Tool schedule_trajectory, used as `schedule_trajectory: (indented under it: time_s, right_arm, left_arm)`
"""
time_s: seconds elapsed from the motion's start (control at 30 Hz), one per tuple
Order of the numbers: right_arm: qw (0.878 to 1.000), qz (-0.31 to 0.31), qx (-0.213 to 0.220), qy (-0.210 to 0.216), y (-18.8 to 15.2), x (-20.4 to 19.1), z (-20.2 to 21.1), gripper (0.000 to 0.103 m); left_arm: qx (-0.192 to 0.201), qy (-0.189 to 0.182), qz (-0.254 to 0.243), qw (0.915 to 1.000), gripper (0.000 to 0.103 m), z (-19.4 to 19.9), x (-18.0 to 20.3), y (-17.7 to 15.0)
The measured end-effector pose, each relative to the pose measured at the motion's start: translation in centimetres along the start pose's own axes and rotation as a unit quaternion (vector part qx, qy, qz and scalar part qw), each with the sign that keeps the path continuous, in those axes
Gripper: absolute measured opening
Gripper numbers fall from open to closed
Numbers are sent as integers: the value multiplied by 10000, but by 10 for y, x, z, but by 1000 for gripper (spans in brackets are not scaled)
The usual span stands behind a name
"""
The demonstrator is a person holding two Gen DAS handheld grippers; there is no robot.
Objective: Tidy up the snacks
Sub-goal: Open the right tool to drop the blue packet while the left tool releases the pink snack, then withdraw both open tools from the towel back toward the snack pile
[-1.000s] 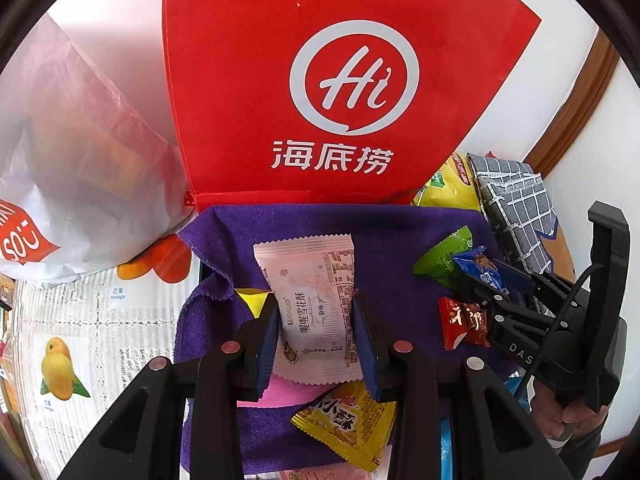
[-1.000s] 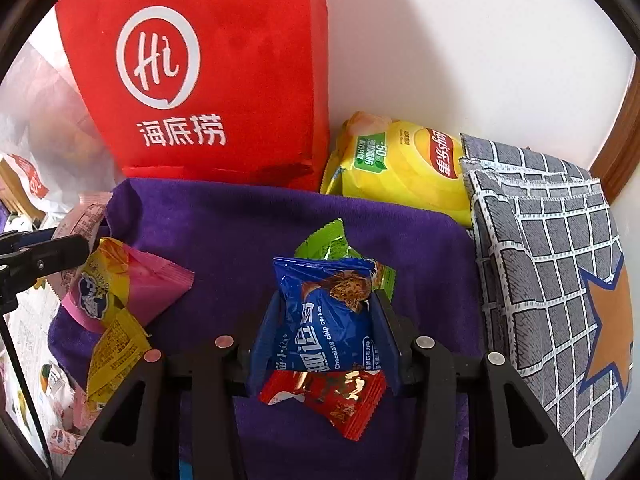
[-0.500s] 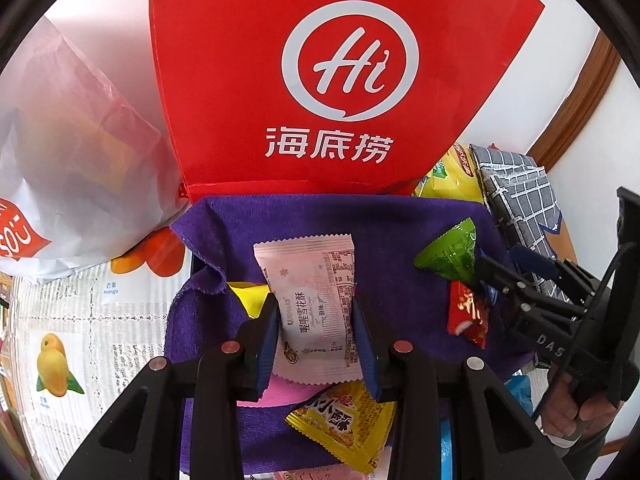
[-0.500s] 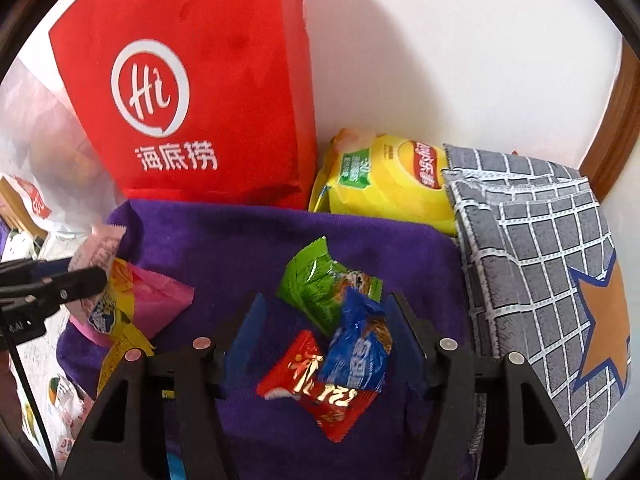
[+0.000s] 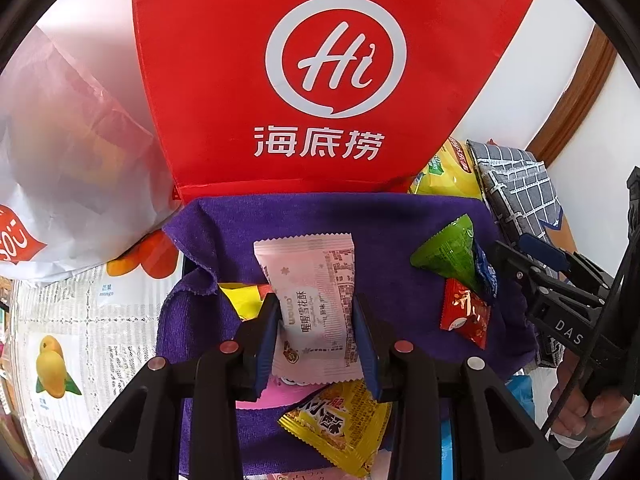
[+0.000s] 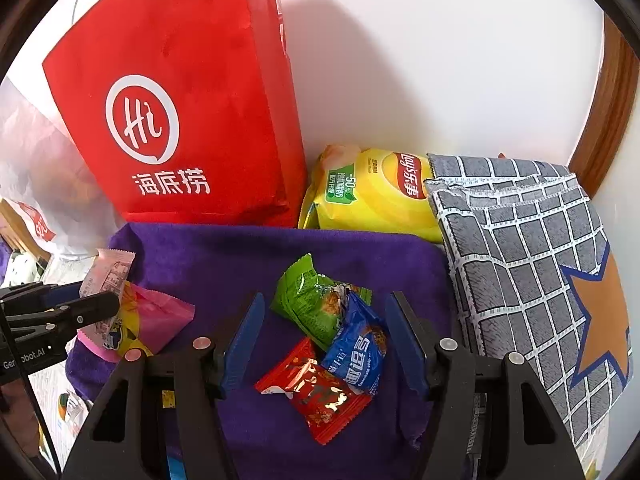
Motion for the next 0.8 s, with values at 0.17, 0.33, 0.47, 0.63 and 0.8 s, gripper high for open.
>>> schedule_trajectory:
  time_s: [0.17,0.33,0.47,0.63,0.8]
  right_arm:
    - [10000,27,8,6,1,-2,-1,63]
    - [10000,22,19,-9,1,-3,1,63]
    - [10000,18,70,-28,4,-3,6,63]
    - [9998,0,162,-69,6,-4,16,63]
    - [9996,-22,256,-115,2,-8,29,63]
  left_arm:
    - [41,-96,-54,9999,34,5,3,0]
    - [191,-150,-49,9997,61,13,6,2]
    - [239,-180,-35,9995,62,20,7,4]
    - [274,-167,-9,9995,62,26,7,5]
    - [398,-102,-63,9991,62,34,9,4]
Point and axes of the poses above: each gripper's, at about its wrist camera, not at the fingertips, and z roughly against the way its jaws point, x to its right, y to its top, the point moved 5 cm from there along -z, roughly the way its jaws point, and after that the axes turned 12 degrees about z, right-handed, at the moved point
